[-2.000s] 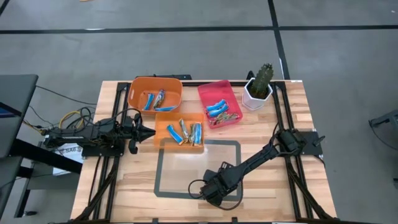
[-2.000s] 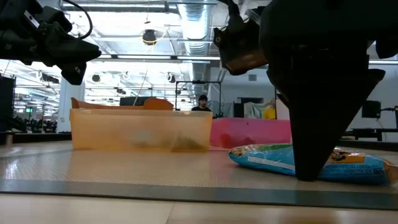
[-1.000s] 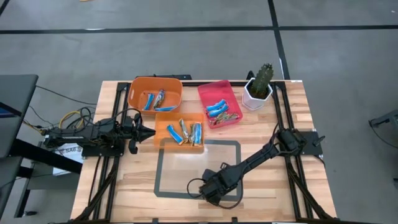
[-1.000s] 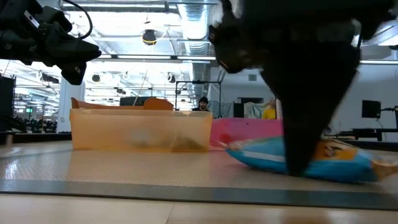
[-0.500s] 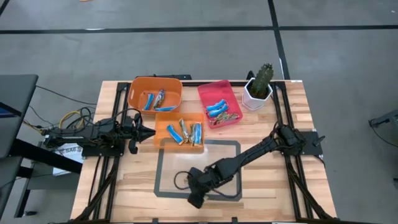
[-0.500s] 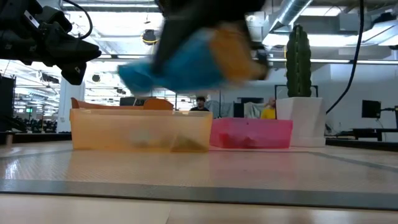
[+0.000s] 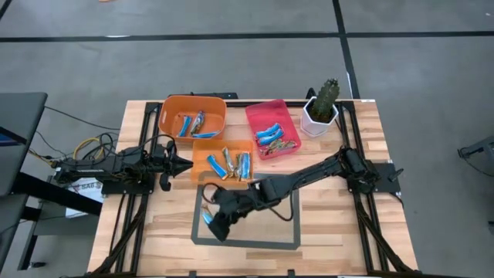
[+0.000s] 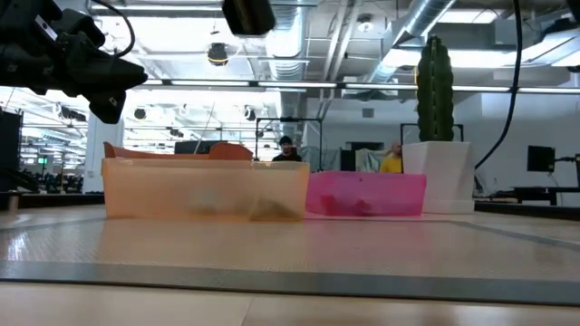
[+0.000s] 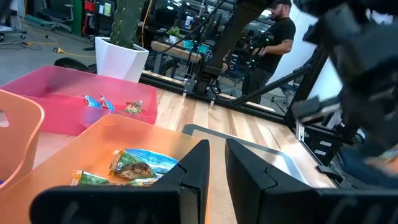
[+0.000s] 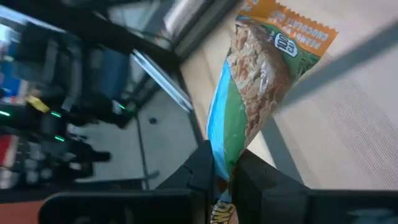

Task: Pick and place Granola Bars by type
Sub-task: Put the yellow granola bar into the bottom orange bin

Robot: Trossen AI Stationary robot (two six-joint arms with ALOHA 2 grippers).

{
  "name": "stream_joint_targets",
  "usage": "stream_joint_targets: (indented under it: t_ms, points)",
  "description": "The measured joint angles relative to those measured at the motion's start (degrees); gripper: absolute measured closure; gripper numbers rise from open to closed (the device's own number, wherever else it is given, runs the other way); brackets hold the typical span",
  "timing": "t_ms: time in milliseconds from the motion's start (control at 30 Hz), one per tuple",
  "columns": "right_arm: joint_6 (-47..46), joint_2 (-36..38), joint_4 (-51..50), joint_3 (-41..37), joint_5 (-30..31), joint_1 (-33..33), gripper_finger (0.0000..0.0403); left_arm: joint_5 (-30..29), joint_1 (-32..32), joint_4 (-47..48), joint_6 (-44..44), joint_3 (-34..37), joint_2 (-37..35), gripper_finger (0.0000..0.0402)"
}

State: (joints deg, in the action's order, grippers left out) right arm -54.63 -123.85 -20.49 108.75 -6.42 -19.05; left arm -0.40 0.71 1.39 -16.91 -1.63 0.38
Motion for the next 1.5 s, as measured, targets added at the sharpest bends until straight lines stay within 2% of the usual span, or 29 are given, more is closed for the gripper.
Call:
stream_joint_targets:
  t_ms: [200,667,1500]
  points:
    - [0.63,0.02,0.07,3.85,-0.11,1.37,0.0373,0.00,0.02,-0.01,0.00,0.00,-0.01,0.0358]
    - [0.59,0.02,-0.39,4.04,-0.08,3.95,0.0371,0.01,0.01,0.00,0.00,0.00,-0.01,0.0358]
    - [-3.46,0.02,0.02,4.04,-1.00,22.54,0.0375,0.01,0.02,0.00,0.00,0.00,0.00,0.0358]
